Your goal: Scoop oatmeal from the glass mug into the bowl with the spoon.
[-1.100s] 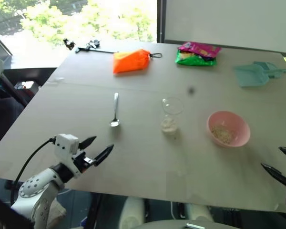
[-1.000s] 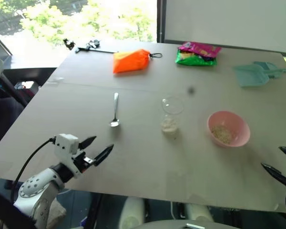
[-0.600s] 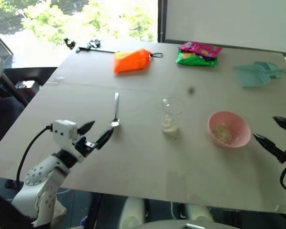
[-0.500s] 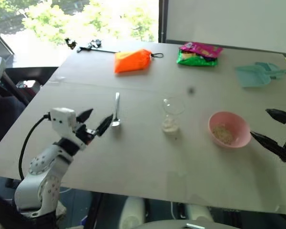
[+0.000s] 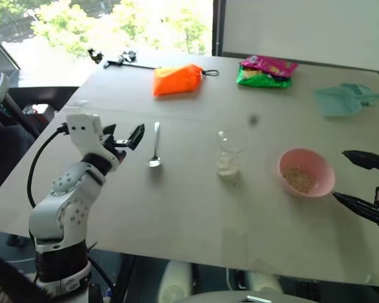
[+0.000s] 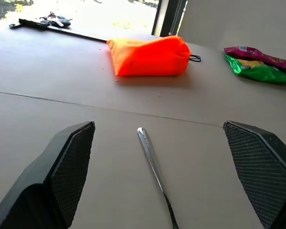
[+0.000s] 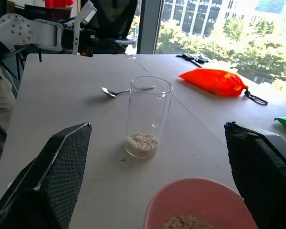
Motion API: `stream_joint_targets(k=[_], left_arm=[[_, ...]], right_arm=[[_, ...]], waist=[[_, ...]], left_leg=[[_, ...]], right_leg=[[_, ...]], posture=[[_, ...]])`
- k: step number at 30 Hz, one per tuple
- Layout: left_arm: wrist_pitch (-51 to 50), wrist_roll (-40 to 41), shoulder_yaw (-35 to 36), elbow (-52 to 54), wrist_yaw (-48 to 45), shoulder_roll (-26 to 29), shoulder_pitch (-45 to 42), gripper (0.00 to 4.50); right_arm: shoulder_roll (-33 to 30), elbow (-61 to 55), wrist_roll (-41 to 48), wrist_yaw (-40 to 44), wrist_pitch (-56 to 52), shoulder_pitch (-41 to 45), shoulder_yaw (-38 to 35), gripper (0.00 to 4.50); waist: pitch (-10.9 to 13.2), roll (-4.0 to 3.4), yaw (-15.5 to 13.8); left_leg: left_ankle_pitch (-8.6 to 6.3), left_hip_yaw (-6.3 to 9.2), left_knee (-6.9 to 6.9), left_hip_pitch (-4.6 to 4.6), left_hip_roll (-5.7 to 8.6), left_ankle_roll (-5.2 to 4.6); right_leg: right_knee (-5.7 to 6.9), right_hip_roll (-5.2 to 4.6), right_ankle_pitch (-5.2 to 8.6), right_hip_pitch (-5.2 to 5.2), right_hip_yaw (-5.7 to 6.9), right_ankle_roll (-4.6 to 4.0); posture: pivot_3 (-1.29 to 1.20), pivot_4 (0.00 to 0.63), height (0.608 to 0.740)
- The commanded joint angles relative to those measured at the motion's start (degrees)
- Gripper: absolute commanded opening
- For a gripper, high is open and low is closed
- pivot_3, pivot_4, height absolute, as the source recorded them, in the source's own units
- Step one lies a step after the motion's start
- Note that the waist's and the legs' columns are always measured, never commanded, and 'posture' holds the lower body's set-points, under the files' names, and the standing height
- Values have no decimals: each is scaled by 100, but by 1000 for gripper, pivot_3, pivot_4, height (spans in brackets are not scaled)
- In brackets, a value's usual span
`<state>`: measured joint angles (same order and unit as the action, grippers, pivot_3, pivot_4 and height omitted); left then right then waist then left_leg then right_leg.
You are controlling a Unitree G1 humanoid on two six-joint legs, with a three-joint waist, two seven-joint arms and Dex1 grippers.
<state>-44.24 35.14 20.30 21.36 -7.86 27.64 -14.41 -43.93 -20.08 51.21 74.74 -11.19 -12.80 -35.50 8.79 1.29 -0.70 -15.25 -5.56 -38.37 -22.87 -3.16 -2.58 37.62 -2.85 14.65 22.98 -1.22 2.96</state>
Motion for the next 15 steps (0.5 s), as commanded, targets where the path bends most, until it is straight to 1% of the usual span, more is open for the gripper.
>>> stream_joint_targets(k=[1,5,8,11,15], left_arm=[[-904,-138,-249,389,550,152,-360,4487],[-1556,-35,-455,372,508,200,-619,4487],[-1884,-252,-597,162,650,159,-832,4487],[-2077,-441,-631,0,870,-29,-1067,4487],[-2357,-937,-879,-414,1328,-319,-1526,4487]], right_arm=[[13,-244,587,83,-230,-182,-453,4500],[72,-260,920,4,-417,-262,-605,4500],[127,-280,931,-4,-396,-287,-652,4500],[164,-271,845,53,-344,-346,-643,4500],[247,-222,689,132,-213,-418,-600,4500]], waist=[[0,0,-9],[1,1,1],[0,1,3],[1,1,-5],[2,3,-15]], left_leg=[[0,2,0,0,0,0],[0,1,0,0,1,0],[0,1,0,2,2,1],[0,3,0,2,6,1],[0,5,-2,-1,10,1]], right_leg=[[1,0,0,0,1,0],[1,1,0,0,-1,0],[2,2,0,0,-1,0],[4,4,0,0,0,0],[2,3,0,-1,0,1]], posture=[[0,150,740],[0,150,740],[0,150,740],[0,150,740],[0,150,740]])
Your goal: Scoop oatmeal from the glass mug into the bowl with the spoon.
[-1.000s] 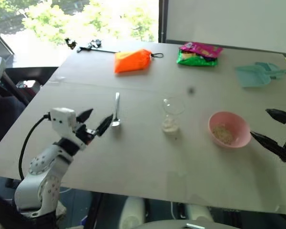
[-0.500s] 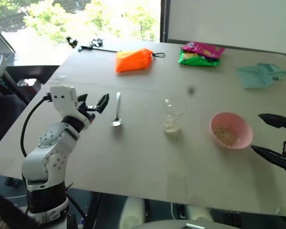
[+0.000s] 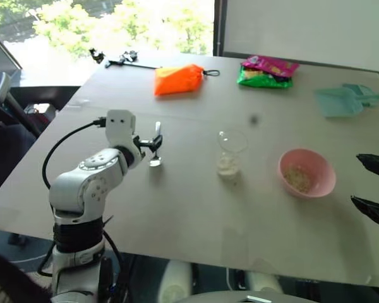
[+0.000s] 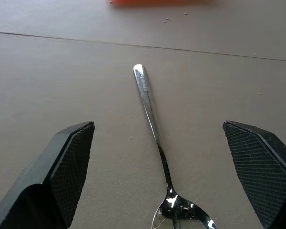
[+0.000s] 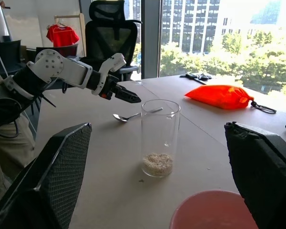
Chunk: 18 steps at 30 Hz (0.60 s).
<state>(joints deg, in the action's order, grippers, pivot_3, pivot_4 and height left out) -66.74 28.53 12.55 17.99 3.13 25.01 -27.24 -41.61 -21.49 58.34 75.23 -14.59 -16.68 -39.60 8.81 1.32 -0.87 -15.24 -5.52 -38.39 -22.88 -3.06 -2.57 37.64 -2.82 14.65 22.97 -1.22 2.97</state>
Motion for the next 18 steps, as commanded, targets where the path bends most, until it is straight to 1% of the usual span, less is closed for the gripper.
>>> stream_joint_targets(k=[1,3,5,7,8,9,11,12,13,14,15,16,17,18], left_arm=[[-154,-336,-94,-190,279,-140,-345,4487],[-208,-492,-123,-524,370,-307,-556,4487],[-187,-591,-8,-933,505,-613,-777,4487],[-203,-722,-69,-1241,522,-742,-961,4487],[-238,-742,-31,-1353,548,-821,-1026,3994],[-254,-763,10,-1444,559,-877,-1072,3986],[-324,-833,100,-1586,621,-1020,-1139,3370],[-341,-888,75,-1611,635,-1043,-1136,2922],[-346,-957,21,-1605,636,-1047,-1110,2358],[-346,-1013,-17,-1594,626,-1046,-1090,2080],[-365,-1056,20,-1580,657,-1083,-1076,1539],[-374,-1094,61,-1573,676,-1114,-1064,1433],[-363,-1126,101,-1584,680,-1131,-1046,898],[-346,-1171,142,-1620,688,-1151,-1043,475]], right_arm=[[17,-72,-34,83,126,-24,-186,4500],[46,-31,-109,86,169,-16,-150,4500],[72,3,-180,111,211,-12,-109,4500],[86,3,-169,78,200,9,-92,4500],[86,-4,-162,77,197,6,-96,4500],[88,-8,-166,75,197,10,-91,4500],[96,-24,-165,84,191,-15,-116,4500],[104,-36,-165,84,190,-30,-126,4500],[113,-52,-164,87,191,-57,-144,4500],[119,-62,-164,88,192,-74,-153,4500],[128,-76,-167,85,198,-99,-165,4500],[137,-91,-166,81,199,-122,-178,4500],[147,-108,-166,69,200,-146,-189,4500],[149,-111,-171,53,200,-152,-190,4500]], waist=[[0,0,5],[0,0,5],[0,0,6],[1,1,8],[1,1,7],[1,2,9],[2,3,15],[2,3,12],[2,3,12],[2,3,12],[2,3,12],[2,3,10],[2,3,9],[2,3,9]], left_leg=[[0,-1,0,0,0,0],[0,-1,0,0,1,0],[0,0,0,1,2,1],[0,1,-1,0,2,1],[1,1,0,0,2,1],[1,1,0,0,2,1],[1,0,0,-1,2,1],[1,0,0,-1,2,1],[1,1,0,-1,2,1],[1,1,0,-1,2,2],[1,1,0,-1,2,2],[1,2,0,-1,2,2],[1,2,0,-1,2,2],[1,1,0,-1,2,2]], right_leg=[[-1,0,0,0,0,0],[0,0,0,0,-1,0],[1,1,0,0,0,1],[2,1,0,0,0,1],[1,2,0,0,0,1],[1,2,0,0,0,1],[0,2,0,1,0,1],[0,2,0,1,-1,1],[1,2,0,1,0,1],[1,1,0,1,0,1],[1,1,0,1,0,1],[1,1,0,1,1,1],[1,1,0,1,1,1],[1,0,0,1,0,1]], posture=[[0,150,740],[0,150,740],[0,150,740],[0,150,740],[0,150,740],[0,150,740],[0,150,740],[0,150,740],[0,150,740],[0,150,740],[0,150,740],[0,150,740],[0,150,740],[0,150,740]])
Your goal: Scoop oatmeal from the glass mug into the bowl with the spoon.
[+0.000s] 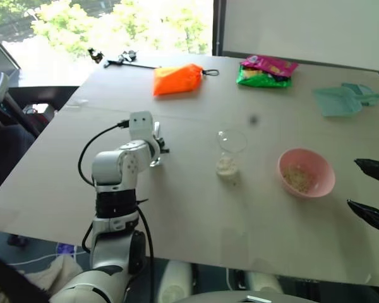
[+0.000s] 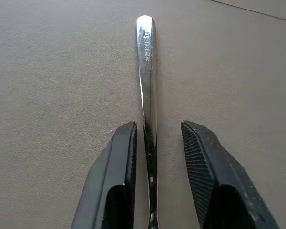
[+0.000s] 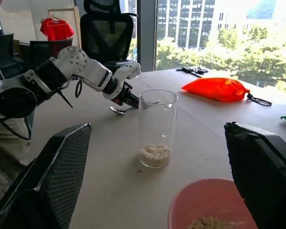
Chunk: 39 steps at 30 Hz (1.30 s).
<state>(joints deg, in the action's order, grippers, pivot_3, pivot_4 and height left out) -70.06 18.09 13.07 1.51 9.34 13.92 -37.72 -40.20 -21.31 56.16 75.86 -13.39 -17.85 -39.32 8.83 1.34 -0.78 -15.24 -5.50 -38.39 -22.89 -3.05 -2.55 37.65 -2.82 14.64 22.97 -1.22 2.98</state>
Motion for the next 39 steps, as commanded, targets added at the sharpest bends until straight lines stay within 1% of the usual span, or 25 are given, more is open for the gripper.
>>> stream_joint_targets(k=[1,4,7,9,11,13,14,15,17,18,19,20,21,23,24,26,28,29,31,34,37,39], left_arm=[[1,-166,111,0,66,-51,8,70],[56,-268,90,-8,46,-66,33,70],[86,-276,318,90,110,-186,78,70],[165,-286,472,259,140,-254,111,70],[449,-254,665,502,118,-283,121,70],[895,-292,613,727,-43,-158,105,70],[1194,-319,510,818,-193,-57,66,70],[1572,-302,390,917,-451,47,20,70],[2533,-125,214,1080,-1146,130,-150,70],[3000,-224,-16,1117,-1454,263,-185,70],[3503,-379,-269,1127,-1753,388,-198,70],[3826,-425,-503,1130,-2115,506,-192,70],[4132,-435,-716,1135,-2495,615,-200,70],[4715,-474,-1031,1043,-3122,827,-253,70],[5007,-548,-1136,935,-3325,924,-292,70],[5434,-640,-1235,712,-3603,1057,-353,70],[5963,-781,-1343,464,-3922,1221,-430,70],[6196,-833,-1383,374,-4048,1278,-455,70],[6528,-864,-1448,306,-4271,1321,-487,70],[6851,-876,-1525,352,-4577,1365,-461,70],[7018,-821,-1577,413,-4872,1419,-379,70],[7103,-816,-1585,391,-5005,1443,-360,70]], right_arm=[[6,-129,38,-27,82,-38,-220,4500],[16,-101,-80,-145,127,-14,-185,4500],[-30,-74,-242,-585,-69,106,22,4500],[-11,-24,-351,-998,-124,285,60,4500],[34,76,-687,-1500,-1,605,127,4500],[84,-1,-940,-2064,49,942,183,4500],[-2,-88,-1082,-2418,-117,1138,284,4500],[-216,-215,-1172,-2782,-442,1387,430,4500],[-824,-385,-356,-3356,-1594,2092,696,4500],[-973,-320,345,-3553,-2070,2571,821,4500],[-963,-243,865,-3755,-2307,3058,929,4500],[-938,-180,1070,-3994,-2471,3503,1087,4500],[-833,-87,1045,-4319,-2615,3998,1355,4500],[-466,-56,656,-4983,-2678,4873,1955,4500],[-245,-7,790,-5363,-2879,5246,2175,4500],[99,62,879,-5939,-3223,5728,2467,4500],[374,283,1123,-6053,-3721,6209,2860,4500],[579,431,1097,-6291,-3836,6411,2965,4500],[969,673,1009,-6594,-3860,6751,3047,4500],[1347,962,1106,-6980,-4062,7076,3015,4500],[1599,1207,1174,-7148,-4267,7294,2995,4500],[1749,1307,1301,-7146,-4354,7399,2951,4500]], waist=[[0,0,-1],[0,0,0],[-1,-2,0],[-1,-2,8],[0,-1,32],[2,3,34],[3,2,21],[4,3,18],[9,-5,20],[10,-5,17],[11,-3,12],[10,2,-3],[9,0,-18],[8,0,-1],[8,0,5],[7,-3,12],[7,-7,37],[8,-7,38],[9,-7,29],[8,-8,-11],[8,-9,-7],[8,-9,7]], left_leg=[[0,0,0,0,0,0],[0,-1,0,0,0,0],[0,-1,0,2,0,0],[0,-1,0,4,-1,0],[0,-3,-1,5,-1,1],[2,-5,-2,4,-2,3],[3,-5,-2,2,-3,4],[9,-3,-2,-2,-2,16],[16,-9,-2,-7,-2,27],[16,-18,-3,-10,-2,27],[16,-23,-3,-11,-4,27],[16,-22,-5,-12,-3,27],[16,-17,-5,-13,-2,27],[15,-14,-1,-12,-3,26],[15,-15,1,-15,-3,25],[15,-18,0,-33,-4,25],[18,25,-12,-93,0,26],[18,19,-30,-108,-9,25],[18,12,-29,-113,-9,25],[17,7,-34,-140,-11,24],[16,18,-65,-190,-11,22],[14,15,-71,-192,-9,18]], right_leg=[[0,0,0,0,0,0],[1,-1,0,0,-1,0],[3,-1,0,0,-1,0],[4,-1,0,0,-2,0],[6,-1,0,0,-3,0],[7,-1,-1,2,-6,0],[8,0,-1,4,-6,-1],[10,0,-1,7,-4,-1],[13,-2,-1,15,-8,-1],[18,-8,-1,22,-13,-2],[20,-12,-2,26,-18,-2],[19,-12,-2,26,-14,-2],[16,-9,-2,23,-9,-3],[6,-7,-1,17,-5,-5],[2,-6,0,20,-6,-6],[1,-7,-1,37,-8,-5],[-2,-13,-3,67,28,-1],[15,-11,-3,86,28,-1],[14,-8,-3,94,30,-1],[3,-10,-3,98,50,0],[12,-11,-4,125,66,2],[11,-11,-3,126,67,2]], posture=[[0,150,740],[0,150,740],[0,150,740],[0,150,740],[0,150,740],[0,150,740],[0,150,740],[0,150,740],[0,150,740],[0,150,740],[0,150,740],[0,150,740],[0,150,740],[0,150,740],[0,150,740],[0,150,739],[0,150,739],[0,150,739],[0,150,739],[0,150,739],[0,150,739],[0,150,739]])
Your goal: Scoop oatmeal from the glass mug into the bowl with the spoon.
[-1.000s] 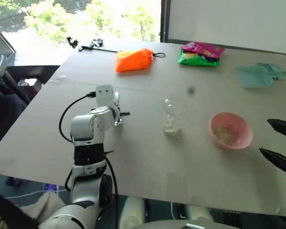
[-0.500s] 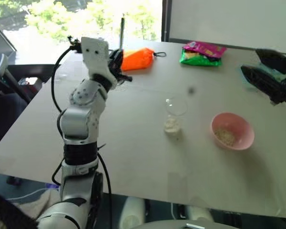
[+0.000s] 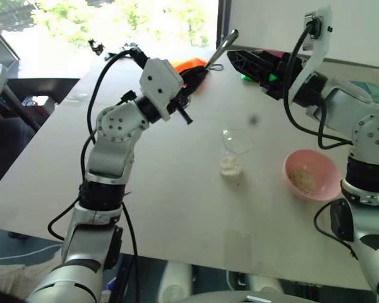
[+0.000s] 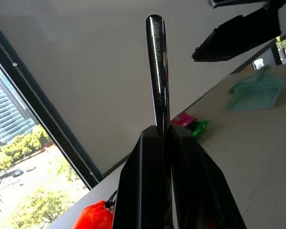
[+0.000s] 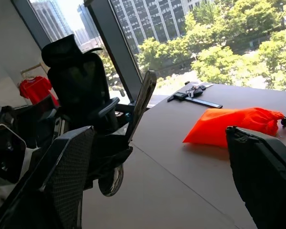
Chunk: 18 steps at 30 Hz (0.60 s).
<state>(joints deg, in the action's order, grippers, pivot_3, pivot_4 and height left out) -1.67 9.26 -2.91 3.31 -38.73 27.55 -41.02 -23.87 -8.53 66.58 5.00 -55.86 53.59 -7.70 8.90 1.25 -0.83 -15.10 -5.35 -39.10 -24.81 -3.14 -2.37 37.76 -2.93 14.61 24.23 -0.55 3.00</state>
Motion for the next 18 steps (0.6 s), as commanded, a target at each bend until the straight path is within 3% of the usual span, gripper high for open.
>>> stream_joint_targets(k=[1,4,11,18], left_arm=[[337,41,11,188,-245,87,-34,70],[404,42,19,184,-321,52,-47,0],[625,2,-50,123,-512,3,-13,0],[531,77,-82,36,-606,-71,-34,0]], right_arm=[[176,78,299,-94,-149,304,-232,4500],[345,172,451,-222,-243,390,-303,3735],[441,114,615,-347,-391,467,-363,243],[412,-14,741,-430,-523,374,-384,112]], waist=[[1,-1,15],[1,-2,25],[1,-2,27],[1,-3,33]], left_leg=[[0,-3,0,1,1,0],[0,-3,-1,6,-3,0],[0,-7,-8,7,-4,0],[0,-5,-8,7,-5,0]], right_leg=[[-1,1,0,1,0,0],[4,8,0,3,0,0],[10,9,0,4,-5,0],[13,10,0,4,-4,0]], posture=[[0,150,739],[0,150,739],[0,150,739],[0,150,739]])
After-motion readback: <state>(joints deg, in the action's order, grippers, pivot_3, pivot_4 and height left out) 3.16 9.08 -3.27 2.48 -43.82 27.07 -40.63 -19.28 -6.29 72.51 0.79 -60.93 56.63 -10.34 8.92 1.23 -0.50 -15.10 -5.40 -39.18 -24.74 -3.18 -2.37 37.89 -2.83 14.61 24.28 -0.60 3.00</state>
